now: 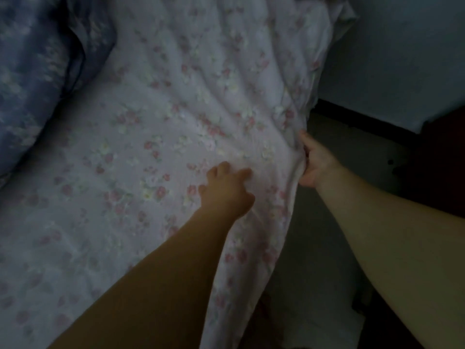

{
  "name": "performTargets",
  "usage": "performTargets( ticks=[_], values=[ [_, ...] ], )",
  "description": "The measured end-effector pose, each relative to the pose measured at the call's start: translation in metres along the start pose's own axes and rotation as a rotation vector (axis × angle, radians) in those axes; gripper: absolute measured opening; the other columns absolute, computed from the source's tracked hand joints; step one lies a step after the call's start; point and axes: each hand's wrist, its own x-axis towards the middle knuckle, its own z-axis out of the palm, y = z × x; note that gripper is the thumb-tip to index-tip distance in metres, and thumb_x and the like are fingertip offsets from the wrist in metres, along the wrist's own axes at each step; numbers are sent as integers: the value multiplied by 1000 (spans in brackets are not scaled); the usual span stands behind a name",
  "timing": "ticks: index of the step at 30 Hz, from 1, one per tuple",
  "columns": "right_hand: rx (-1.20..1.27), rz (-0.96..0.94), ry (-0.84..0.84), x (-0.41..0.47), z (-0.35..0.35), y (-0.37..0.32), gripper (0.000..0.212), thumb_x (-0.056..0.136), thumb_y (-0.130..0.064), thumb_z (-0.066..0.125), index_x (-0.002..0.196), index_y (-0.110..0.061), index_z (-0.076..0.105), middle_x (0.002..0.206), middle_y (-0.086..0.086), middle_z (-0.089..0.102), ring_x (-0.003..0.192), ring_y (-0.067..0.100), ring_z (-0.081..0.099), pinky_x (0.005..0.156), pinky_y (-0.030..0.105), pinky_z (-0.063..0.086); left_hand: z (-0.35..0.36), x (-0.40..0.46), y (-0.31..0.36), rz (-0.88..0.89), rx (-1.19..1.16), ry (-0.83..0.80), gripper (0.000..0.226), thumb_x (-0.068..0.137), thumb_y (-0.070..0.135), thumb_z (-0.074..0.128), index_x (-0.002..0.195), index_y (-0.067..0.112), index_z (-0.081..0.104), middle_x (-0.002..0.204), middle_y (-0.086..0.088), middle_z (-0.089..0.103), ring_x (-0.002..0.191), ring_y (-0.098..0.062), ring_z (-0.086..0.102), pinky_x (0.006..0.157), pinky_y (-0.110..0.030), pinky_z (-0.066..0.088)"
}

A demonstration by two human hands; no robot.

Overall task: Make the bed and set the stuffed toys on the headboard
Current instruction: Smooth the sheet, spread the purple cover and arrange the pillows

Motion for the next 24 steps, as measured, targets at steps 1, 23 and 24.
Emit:
performTargets(
  ticks=[1, 23, 24],
  values=[
    [3, -9, -6, 2, 3, -6, 29, 92, -39, 56, 102, -14, 67, 90, 8, 74, 86, 23, 68, 74, 38, 52, 0, 0, 3, 11, 8, -3, 50, 86, 33, 56, 134, 41, 44, 145, -2, 26, 135, -27, 22, 106, -46, 30],
    [-92, -130, 23, 90, 41, -152, 31, 93, -36, 54, 107, -11, 65, 96, 8, 72, 84, 22, 68, 73, 35, 55, -63, 109, 77, 27, -80, -40, 37, 84, 25, 58, 121, 30, 53, 156, 7, 8, 141, -23, 10, 109, -50, 30],
    [-94, -132, 17, 93, 44, -160, 27, 93, -36, 54, 101, -12, 66, 87, 6, 74, 78, 20, 68, 65, 31, 55, -66, 118, 85, 16, -90, -30, 38, 84, 25, 58, 122, 30, 52, 155, 8, 10, 141, -23, 11, 110, -51, 29]
  ],
)
